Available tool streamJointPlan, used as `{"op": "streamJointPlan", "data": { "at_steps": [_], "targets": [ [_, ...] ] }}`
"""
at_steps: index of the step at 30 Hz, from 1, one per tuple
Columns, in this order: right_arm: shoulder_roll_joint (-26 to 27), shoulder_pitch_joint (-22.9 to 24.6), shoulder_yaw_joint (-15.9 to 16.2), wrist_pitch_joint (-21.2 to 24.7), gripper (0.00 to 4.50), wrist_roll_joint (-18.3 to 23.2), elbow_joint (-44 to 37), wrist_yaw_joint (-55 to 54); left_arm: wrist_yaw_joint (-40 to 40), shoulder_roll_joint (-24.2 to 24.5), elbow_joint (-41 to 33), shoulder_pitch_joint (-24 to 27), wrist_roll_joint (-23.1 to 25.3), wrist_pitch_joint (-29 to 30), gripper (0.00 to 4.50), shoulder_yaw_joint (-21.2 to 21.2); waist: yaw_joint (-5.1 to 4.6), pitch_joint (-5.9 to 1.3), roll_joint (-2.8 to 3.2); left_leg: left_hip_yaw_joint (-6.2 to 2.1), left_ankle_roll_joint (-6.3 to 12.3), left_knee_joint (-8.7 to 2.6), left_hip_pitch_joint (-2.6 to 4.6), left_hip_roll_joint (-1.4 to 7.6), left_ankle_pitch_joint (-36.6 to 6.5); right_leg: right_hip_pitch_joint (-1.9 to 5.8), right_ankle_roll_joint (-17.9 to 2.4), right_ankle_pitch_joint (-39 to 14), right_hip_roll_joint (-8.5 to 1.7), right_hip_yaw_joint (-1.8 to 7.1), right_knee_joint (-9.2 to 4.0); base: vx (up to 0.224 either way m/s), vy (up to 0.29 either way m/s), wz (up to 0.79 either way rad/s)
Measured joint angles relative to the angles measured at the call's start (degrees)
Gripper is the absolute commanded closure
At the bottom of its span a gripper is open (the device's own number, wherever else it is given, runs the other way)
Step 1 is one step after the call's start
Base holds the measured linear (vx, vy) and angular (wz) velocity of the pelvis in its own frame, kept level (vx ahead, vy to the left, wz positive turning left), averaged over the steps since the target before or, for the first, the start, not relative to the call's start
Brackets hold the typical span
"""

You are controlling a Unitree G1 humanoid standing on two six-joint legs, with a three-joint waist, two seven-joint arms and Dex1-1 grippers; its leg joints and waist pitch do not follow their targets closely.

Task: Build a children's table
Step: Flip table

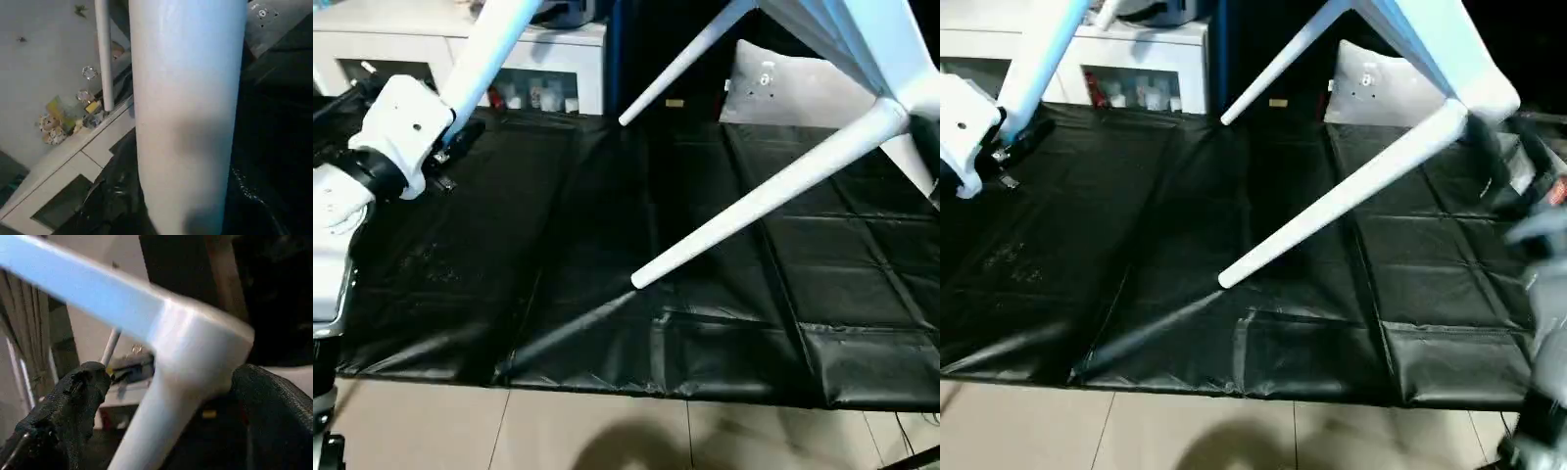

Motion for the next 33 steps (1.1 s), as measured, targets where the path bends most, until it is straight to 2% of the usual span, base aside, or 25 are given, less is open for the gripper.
{"op": "streamJointPlan", "data": {
  "at_steps": [2, 9, 16, 20, 22, 24, 27, 31, 33],
  "targets": [
    [0.29, 1.47, 0.94, 1.05, 0.0, 0.29, -0.34, 0.11, 0.0, 0.24, 0.24, 0.64, -0.39, -0.28, 3.07, 0.42, -0.1, 0.04, -0.07, -0.05, 0.0, -0.01, -0.01, -0.03, 0.0, 0.06, 0.01, 0.0, -0.03, 0.01, -0.25, 0.0, 0.0, 0.0],
    [2.46, 1.95, 3.99, 1.96, 0.0, 0.69, 0.78, 0.12, 0.05, 0.24, 1.83, 2.29, -1.01, -0.74, 3.07, 1.54, -0.16, 0.08, -0.39, -0.28, 0.03, -0.04, -0.05, -0.04, -0.01, 0.24, 0.02, 0.0, -0.03, -0.08, -1.34, 0.0, 0.0, 0.0],
    [7.22, -7.03, 15.46, -2.2, 0.0, -6.72, 13.97, 4.58, -0.04, 0.19, 4.93, 2.05, -1.78, -3.6, 3.07, 1.5, 0.07, 0.11, -0.4, -0.26, 0.06, -0.04, -0.31, -0.09, -0.01, 0.27, -0.01, 0.03, -0.04, 0.06, -1.56, 0.0, 0.0, 0.0],
    [7.92, -11.37, 19.47, -6.2, 0.0, -11.71, 21.62, 5.52, -0.28, -0.06, 6.5, 1.45, -1.9, -5.35, 3.07, 1.31, 0.4, 0.08, -0.47, -0.19, 0.07, -0.05, -0.53, -0.08, 0.0, 0.15, 0.04, 0.32, -0.04, 0.17, -1.27, 0.0, 0.0, 0.0],
    [8.66, -12.72, 20.66, -7.2, 0.0, -12.57, 23.33, 6.98, -0.41, -0.48, 8.43, 0.73, -2.23, -6.36, 3.07, 1.28, 0.55, 0.12, -0.63, 0.01, 0.07, -0.06, -0.55, -0.06, -0.01, 0.01, 0.12, 0.25, -0.07, 0.3, -0.8, 0.0, 0.0, 0.0],
    [8.65, -12.9, 21.44, -6.37, 0.0, -11.88, 21.99, 8.59, -0.36, -1.06, 9.94, 0.46, -2.55, -6.99, 3.07, 1.31, 0.61, 0.24, -0.86, 0.15, 0.06, -0.23, -0.63, -0.02, 0.0, -0.05, 0.05, 0.06, -0.05, 0.33, -0.55, 0.0, 0.0, 0.0],
    [7.0, -11.67, 21.53, -1.93, 0.0, -8.83, 16.23, 10.12, 0.07, -2.8, 11.56, 1.34, -3.59, -8.46, 3.07, 1.52, 1.15, 0.47, -1.31, 0.31, 0.05, -0.47, -0.6, 0.08, 0.01, -0.11, 0.01, -0.12, 0.0, 0.32, -0.55, 0.0, 0.0, 0.0],
    [4.24, -8.18, 21.61, 1.96, 0.0, -5.42, 6.16, 11.5, 0.23, -5.04, 12.85, 6.21, -5.45, -8.35, 3.07, 1.68, 1.66, 0.57, -1.64, 0.6, 0.53, -0.5, -0.61, 0.1, 0.08, -0.37, -0.04, -0.3, -0.01, 0.37, -0.56, 0.029, 0.007, 0.01],
    [3.29, -7.0, 21.64, 3.78, 0.0, -4.11, 2.11, 11.5, 0.22, -5.64, 12.7, 9.15, -6.32, -7.03, 3.07, 1.69, 1.58, 0.7, -1.9, 0.68, 0.6, -0.5, -0.63, 0.1, 0.04, -0.46, -0.07, -0.31, -0.01, 0.45, -0.54, 0.0, 0.0, 0.0]
  ]
}}
